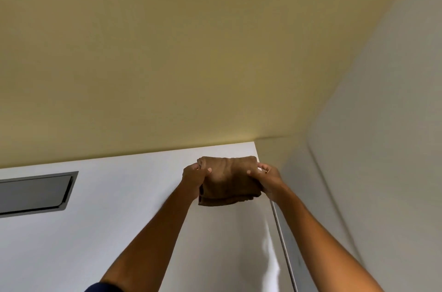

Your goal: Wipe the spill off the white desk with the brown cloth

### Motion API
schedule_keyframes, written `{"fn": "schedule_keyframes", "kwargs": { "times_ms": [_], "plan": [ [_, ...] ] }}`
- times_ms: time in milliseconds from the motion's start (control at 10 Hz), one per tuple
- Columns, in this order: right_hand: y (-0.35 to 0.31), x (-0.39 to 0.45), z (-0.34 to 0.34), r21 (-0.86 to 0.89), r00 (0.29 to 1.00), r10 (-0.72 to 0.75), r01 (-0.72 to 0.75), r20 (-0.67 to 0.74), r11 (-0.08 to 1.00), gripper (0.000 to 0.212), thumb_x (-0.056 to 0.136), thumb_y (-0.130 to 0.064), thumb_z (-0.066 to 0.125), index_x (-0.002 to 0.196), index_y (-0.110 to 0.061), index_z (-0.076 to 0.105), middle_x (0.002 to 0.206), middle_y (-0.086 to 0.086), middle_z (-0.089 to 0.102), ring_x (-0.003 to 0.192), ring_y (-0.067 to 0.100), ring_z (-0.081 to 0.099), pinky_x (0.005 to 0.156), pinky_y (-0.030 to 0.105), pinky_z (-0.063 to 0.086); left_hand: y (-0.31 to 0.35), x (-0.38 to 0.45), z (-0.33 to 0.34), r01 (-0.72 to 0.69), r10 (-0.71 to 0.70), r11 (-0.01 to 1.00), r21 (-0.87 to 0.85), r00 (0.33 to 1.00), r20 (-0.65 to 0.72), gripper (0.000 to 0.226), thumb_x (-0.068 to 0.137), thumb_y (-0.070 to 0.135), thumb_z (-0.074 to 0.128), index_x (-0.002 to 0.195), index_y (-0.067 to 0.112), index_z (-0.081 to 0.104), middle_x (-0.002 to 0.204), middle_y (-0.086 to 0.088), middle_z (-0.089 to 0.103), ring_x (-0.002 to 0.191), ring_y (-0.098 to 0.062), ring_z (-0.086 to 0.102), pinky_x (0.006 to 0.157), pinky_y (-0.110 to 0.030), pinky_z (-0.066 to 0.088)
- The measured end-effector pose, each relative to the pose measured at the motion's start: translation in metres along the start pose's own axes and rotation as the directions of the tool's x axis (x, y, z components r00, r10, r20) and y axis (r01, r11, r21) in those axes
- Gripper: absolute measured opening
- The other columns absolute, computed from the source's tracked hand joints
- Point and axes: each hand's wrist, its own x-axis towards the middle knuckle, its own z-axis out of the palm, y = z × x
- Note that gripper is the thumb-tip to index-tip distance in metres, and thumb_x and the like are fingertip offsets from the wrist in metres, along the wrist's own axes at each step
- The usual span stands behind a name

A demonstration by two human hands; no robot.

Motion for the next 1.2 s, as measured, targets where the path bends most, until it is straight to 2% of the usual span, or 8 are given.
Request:
{"fn": "schedule_keyframes", "kwargs": {
  "times_ms": [200,400,500,600,800,1000,1100,1200],
  "plan": [
    [-0.003,0.063,0.001,-0.142,0.992,-0.062,0.045,-0.114,0.989,0.051,0.081,-0.009,0.081,0.127,-0.002,0.06,0.119,0.015,0.067,0.109,0.035,0.065,0.097,0.05,0.055,0.005,0.06,0.014,0.044,-0.043,0.998,0.051,0.999,-0.008,0.055,0.079,0.003,0.078,0.131,0.005,0.06,0.127,-0.017,0.065,0.116,-0.039,0.061,0.102,-0.054,0.05],
    [-0.002,0.11,0.004,-0.212,0.985,-0.06,0.025,-0.16,0.977,0.049,0.079,-0.016,0.084,0.123,-0.006,0.064,0.118,0.014,0.07,0.107,0.033,0.067,0.097,0.05,0.055,0.007,0.096,0.028,0.025,-0.01,0.994,0.105,0.99,-0.139,0.038,0.077,0.009,0.082,0.112,0.006,0.07,0.105,-0.012,0.07,0.105,-0.036,0.065,0.094,-0.047,0.055],
    [-0.001,0.127,0.004,-0.231,0.979,-0.077,0.031,-0.191,0.973,0.046,0.079,-0.014,0.084,0.12,-0.007,0.065,0.116,0.012,0.07,0.106,0.031,0.067,0.097,0.048,0.055,0.008,0.111,0.032,0.005,0.012,0.994,0.11,0.988,-0.157,0.038,0.075,0.01,0.083,0.111,0.007,0.071,0.111,-0.012,0.071,0.107,-0.036,0.065,0.096,-0.048,0.054],
    [0.002,0.137,0.005,-0.272,0.974,-0.096,0.038,-0.205,0.962,0.042,0.08,-0.016,0.083,0.118,-0.008,0.067,0.116,0.011,0.071,0.106,0.029,0.067,0.098,0.045,0.054,0.008,0.122,0.034,-0.005,0.029,0.99,0.144,0.986,-0.162,0.05,0.074,0.007,0.083,0.122,0.008,0.067,0.121,-0.01,0.068,0.111,-0.034,0.064,0.098,-0.044,0.053],
    [0.013,0.139,0.014,-0.382,0.96,-0.155,0.057,-0.231,0.922,0.037,0.086,-0.02,0.077,0.119,-0.006,0.066,0.118,0.01,0.07,0.108,0.026,0.065,0.091,0.029,0.049,-0.001,0.127,0.03,-0.045,0.106,0.956,0.289,0.974,-0.2,0.056,0.077,0.001,0.079,0.129,0.011,0.063,0.124,-0.013,0.068,0.114,-0.032,0.063,0.101,-0.041,0.051],
    [0.009,0.128,0.021,-0.426,0.942,-0.231,0.11,-0.244,0.898,0.042,0.094,-0.027,0.068,0.13,-0.006,0.06,0.128,0.012,0.066,0.119,0.031,0.061,0.1,0.037,0.047,-0.001,0.107,0.027,-0.065,0.131,0.941,0.333,0.974,-0.182,0.056,0.088,0.016,0.073,0.139,0.009,0.052,0.131,-0.014,0.064,0.121,-0.03,0.06,0.098,-0.033,0.046],
    [0.011,0.114,0.023,-0.467,0.904,-0.326,0.171,-0.276,0.868,0.049,0.097,-0.033,0.062,0.139,-0.01,0.053,0.139,0.012,0.059,0.129,0.032,0.054,0.106,0.039,0.044,-0.008,0.088,0.021,-0.232,0.311,0.843,0.484,0.947,-0.087,0.058,0.092,0.027,0.069,0.143,0.009,0.048,0.138,-0.015,0.058,0.126,-0.031,0.056,0.106,-0.038,0.045],
    [0.014,0.095,0.026,-0.574,0.858,-0.455,0.253,-0.239,0.779,0.057,0.096,-0.042,0.061,0.144,-0.014,0.048,0.143,0.01,0.056,0.133,0.03,0.05,0.108,0.039,0.041,-0.011,0.061,0.009,-0.386,0.469,0.68,0.623,0.883,0.034,0.062,0.093,0.033,0.065,0.146,0.006,0.044,0.147,-0.014,0.051,0.137,-0.03,0.045,0.111,-0.036,0.036]
  ]
}}
